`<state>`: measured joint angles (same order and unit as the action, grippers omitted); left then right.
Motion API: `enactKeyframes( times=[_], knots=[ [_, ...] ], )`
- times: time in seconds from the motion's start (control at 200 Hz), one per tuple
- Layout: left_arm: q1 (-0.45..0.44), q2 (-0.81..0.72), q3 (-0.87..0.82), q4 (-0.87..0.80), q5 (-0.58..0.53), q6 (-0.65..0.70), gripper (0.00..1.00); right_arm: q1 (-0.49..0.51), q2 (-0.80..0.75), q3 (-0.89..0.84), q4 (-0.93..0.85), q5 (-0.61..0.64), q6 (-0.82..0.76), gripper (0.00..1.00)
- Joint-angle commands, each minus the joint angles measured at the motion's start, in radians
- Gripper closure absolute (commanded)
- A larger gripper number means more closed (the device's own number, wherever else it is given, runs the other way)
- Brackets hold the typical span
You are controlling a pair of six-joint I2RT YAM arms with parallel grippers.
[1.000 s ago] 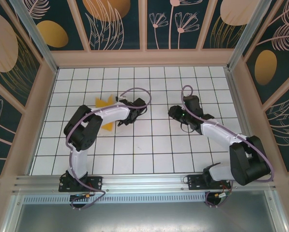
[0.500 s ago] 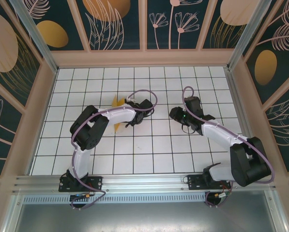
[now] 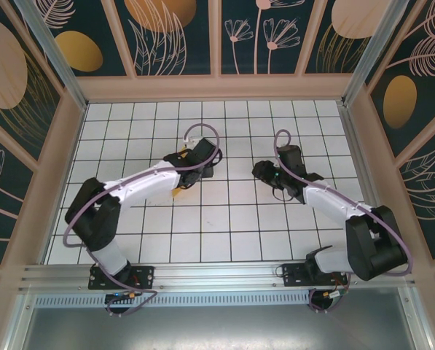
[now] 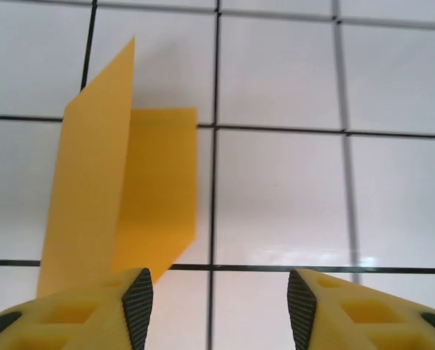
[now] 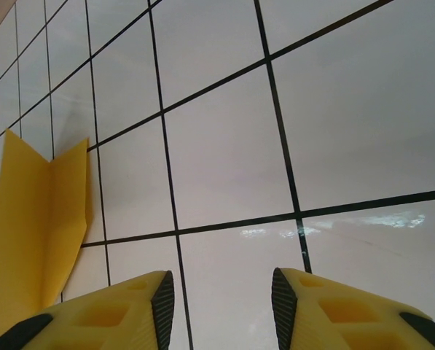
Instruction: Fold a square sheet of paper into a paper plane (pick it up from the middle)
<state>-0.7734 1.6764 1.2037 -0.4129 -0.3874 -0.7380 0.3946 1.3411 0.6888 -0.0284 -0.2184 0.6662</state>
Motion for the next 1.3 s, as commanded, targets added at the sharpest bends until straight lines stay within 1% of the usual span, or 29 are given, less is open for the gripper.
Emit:
enactKeyframes(
  times=[0.0, 0.18, 0.255, 0.36, 0.41, 0.475, 0.53, 0.66, 0.731, 0.841, 0.976, 1.126, 1.296],
  knots=[
    [0.003, -0.087, -0.063, 0.099, 0.085, -0.008, 0.39, 0.037, 0.048, 0.028, 0.047, -0.087, -0.004, 0.52],
    [0.069, -0.238, -0.195, 0.200, 0.144, -0.057, 0.28, 0.146, 0.161, 0.096, 0.112, -0.149, 0.048, 0.45],
    [0.123, -0.298, -0.275, 0.247, 0.190, -0.092, 0.27, 0.188, 0.212, 0.124, 0.140, -0.174, 0.082, 0.42],
    [0.193, -0.360, -0.370, 0.292, 0.246, -0.133, 0.26, 0.230, 0.282, 0.158, 0.181, -0.198, 0.133, 0.41],
    [0.213, -0.376, -0.402, 0.304, 0.262, -0.141, 0.26, 0.251, 0.320, 0.188, 0.178, -0.215, 0.146, 0.41],
    [0.230, -0.385, -0.431, 0.314, 0.280, -0.147, 0.26, 0.276, 0.360, 0.218, 0.164, -0.202, 0.169, 0.41],
    [0.246, -0.381, -0.457, 0.341, 0.314, -0.155, 0.28, 0.289, 0.390, 0.235, 0.161, -0.203, 0.185, 0.41],
    [0.280, -0.338, -0.493, 0.419, 0.410, -0.166, 0.42, 0.300, 0.423, 0.245, 0.172, -0.203, 0.214, 0.41],
    [0.293, -0.293, -0.480, 0.441, 0.432, -0.157, 0.48, 0.307, 0.433, 0.253, 0.169, -0.205, 0.218, 0.41],
    [0.315, -0.205, -0.448, 0.462, 0.459, -0.148, 0.53, 0.322, 0.454, 0.272, 0.165, -0.216, 0.224, 0.41],
    [0.327, -0.122, -0.450, 0.496, 0.490, -0.171, 0.56, 0.333, 0.471, 0.279, 0.182, -0.226, 0.251, 0.42],
    [0.331, -0.102, -0.492, 0.513, 0.487, -0.198, 0.56, 0.338, 0.486, 0.284, 0.190, -0.236, 0.272, 0.42],
    [0.339, -0.103, -0.535, 0.533, 0.486, -0.224, 0.51, 0.351, 0.515, 0.302, 0.198, -0.259, 0.289, 0.42]
  ],
)
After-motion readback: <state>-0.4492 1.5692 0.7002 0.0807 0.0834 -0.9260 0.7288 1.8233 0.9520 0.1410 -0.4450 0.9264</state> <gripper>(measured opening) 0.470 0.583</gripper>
